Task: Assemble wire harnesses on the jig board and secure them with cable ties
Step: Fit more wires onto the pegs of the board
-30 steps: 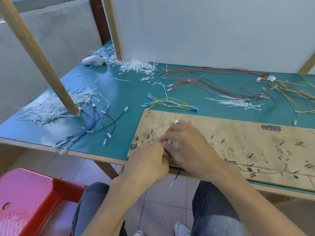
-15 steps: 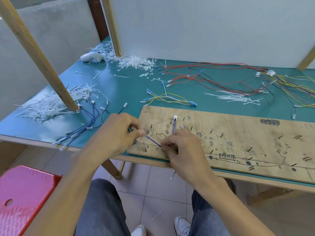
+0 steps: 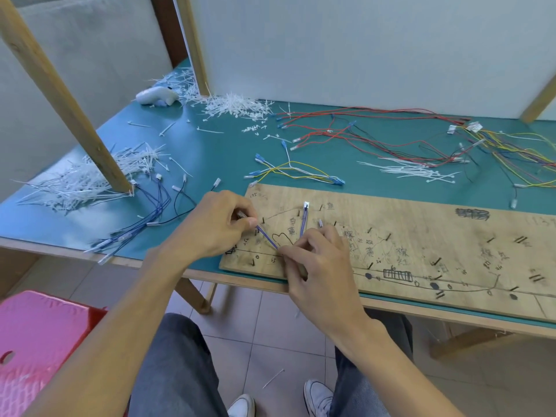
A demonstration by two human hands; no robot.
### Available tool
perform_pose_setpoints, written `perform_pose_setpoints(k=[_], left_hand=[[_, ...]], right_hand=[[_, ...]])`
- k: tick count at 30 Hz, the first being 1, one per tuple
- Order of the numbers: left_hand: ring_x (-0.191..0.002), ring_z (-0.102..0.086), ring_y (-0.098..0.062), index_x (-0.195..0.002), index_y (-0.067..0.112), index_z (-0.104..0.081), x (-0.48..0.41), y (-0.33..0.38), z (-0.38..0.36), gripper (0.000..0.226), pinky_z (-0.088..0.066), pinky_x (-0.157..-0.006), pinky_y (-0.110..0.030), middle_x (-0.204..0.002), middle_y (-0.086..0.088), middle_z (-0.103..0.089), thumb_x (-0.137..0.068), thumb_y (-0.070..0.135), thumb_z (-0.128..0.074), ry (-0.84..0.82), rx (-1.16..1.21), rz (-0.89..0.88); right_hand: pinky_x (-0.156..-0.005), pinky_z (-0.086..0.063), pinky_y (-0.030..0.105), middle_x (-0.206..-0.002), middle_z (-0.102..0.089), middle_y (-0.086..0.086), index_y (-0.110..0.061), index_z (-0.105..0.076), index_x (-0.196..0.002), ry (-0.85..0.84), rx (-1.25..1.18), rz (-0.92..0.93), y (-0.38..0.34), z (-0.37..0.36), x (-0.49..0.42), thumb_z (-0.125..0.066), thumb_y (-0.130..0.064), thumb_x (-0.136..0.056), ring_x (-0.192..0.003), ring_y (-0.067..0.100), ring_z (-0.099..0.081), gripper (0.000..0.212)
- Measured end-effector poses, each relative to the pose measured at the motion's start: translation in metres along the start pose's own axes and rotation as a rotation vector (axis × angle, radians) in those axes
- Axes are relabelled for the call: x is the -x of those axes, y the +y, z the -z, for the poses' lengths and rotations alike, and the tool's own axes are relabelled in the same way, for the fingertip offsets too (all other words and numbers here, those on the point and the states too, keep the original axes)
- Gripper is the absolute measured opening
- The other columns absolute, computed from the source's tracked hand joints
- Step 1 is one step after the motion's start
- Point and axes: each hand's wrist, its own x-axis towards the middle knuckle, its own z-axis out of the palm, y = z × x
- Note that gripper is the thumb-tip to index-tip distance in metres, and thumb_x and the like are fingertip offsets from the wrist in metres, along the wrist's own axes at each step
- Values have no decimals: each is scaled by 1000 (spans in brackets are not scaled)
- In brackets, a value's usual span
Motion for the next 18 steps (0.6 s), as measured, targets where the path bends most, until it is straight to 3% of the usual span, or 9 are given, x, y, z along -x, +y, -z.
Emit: perform_pose_setpoints(k=[6, 12, 15, 18], left_hand=[[-81, -65, -16, -87, 31, -79, 0, -1, 3, 8, -54, -80, -37, -78, 5, -71, -93, 30, -74, -41, -47, -21], [-72, -64, -2, -73, 34, -75, -4, 2, 2, 16, -51, -74, -27, -74, 11, -71, -85, 26, -82, -38, -76, 2], [-68, -62, 3, -68, 32, -75, -5, 1, 2, 17, -42, -63, -13, -62, 19, -67, -78, 25, -87, -6, -41, 53], [-69, -62, -1, -65, 35, -73, -5, 0, 1, 21, -37, -60, -14, -60, 28, -63, -78, 28, -88, -15, -45, 89]], right_hand=[[-92, -43, 43, -87, -60, -4, -21, -83, -99, -11, -3, -5, 0, -1, 1, -76, -10, -92, -94, 24, -50, 15], [-94, -43, 42, -88, -62, -4, -20, -83, -100, 0, -18, -16, 1, -1, 0, -76, -11, -92, -95, 24, -51, 14], [-97, -43, 44, -88, -66, -7, -20, -82, -105, -2, -60, -49, 0, -1, 0, -78, -11, -92, -96, 23, -52, 16], [-100, -41, 41, -91, -71, -16, -22, -80, -114, -9, -171, -130, 5, 4, -2, -82, -16, -89, -101, 21, -53, 26]])
